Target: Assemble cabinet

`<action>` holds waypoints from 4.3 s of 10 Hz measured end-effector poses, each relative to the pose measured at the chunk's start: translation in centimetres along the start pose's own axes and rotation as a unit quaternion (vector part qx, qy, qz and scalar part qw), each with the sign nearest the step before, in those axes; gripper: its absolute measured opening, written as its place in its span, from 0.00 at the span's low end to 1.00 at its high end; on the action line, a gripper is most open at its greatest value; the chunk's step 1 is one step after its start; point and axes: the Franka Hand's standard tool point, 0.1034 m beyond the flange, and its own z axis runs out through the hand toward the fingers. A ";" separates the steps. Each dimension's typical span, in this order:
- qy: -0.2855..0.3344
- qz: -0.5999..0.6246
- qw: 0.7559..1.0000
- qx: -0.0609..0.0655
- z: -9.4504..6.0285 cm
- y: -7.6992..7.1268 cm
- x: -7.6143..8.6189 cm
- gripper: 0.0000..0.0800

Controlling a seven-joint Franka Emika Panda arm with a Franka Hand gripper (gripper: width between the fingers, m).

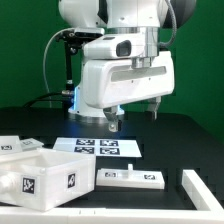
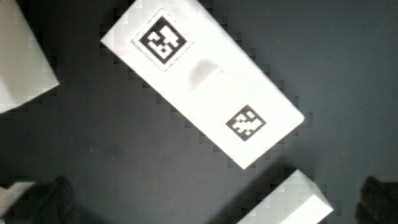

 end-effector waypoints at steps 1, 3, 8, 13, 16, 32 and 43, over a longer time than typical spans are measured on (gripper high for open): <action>0.015 0.074 0.997 -0.007 0.3 -0.3 -0.3 1.00; 0.006 0.118 0.993 0.014 0.8 0.2 -1.5 1.00; 0.000 0.207 0.978 0.018 1.6 0.1 -1.0 1.00; -0.008 0.256 0.966 0.023 3.0 0.0 -0.8 1.00; -0.019 0.292 0.956 0.027 4.9 0.4 -1.2 1.00; -0.011 0.301 0.953 0.013 6.5 -4.9 -3.7 0.08; -0.033 0.310 0.950 0.012 7.6 -8.2 -7.4 0.09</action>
Offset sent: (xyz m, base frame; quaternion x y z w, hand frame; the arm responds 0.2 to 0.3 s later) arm 0.0000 0.0000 0.0000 0.0000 0.0000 0.0000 1.0000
